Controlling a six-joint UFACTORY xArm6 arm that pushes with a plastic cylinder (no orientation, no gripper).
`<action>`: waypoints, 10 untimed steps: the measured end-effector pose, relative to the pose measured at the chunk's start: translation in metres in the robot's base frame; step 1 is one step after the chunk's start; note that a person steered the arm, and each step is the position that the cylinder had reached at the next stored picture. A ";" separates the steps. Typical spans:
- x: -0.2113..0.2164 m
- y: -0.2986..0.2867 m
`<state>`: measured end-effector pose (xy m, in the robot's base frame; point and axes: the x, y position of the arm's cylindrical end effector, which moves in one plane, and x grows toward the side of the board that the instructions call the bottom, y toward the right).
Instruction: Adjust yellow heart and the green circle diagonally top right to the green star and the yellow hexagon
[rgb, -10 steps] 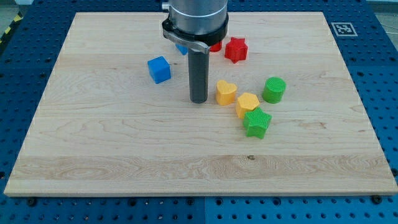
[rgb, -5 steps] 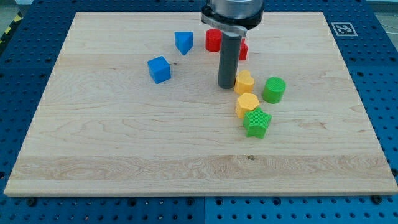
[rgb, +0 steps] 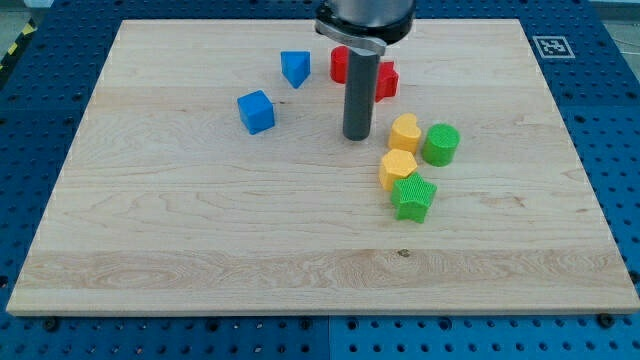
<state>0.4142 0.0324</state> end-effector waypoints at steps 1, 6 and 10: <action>0.000 -0.006; 0.008 0.049; 0.082 0.044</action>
<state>0.4964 0.0768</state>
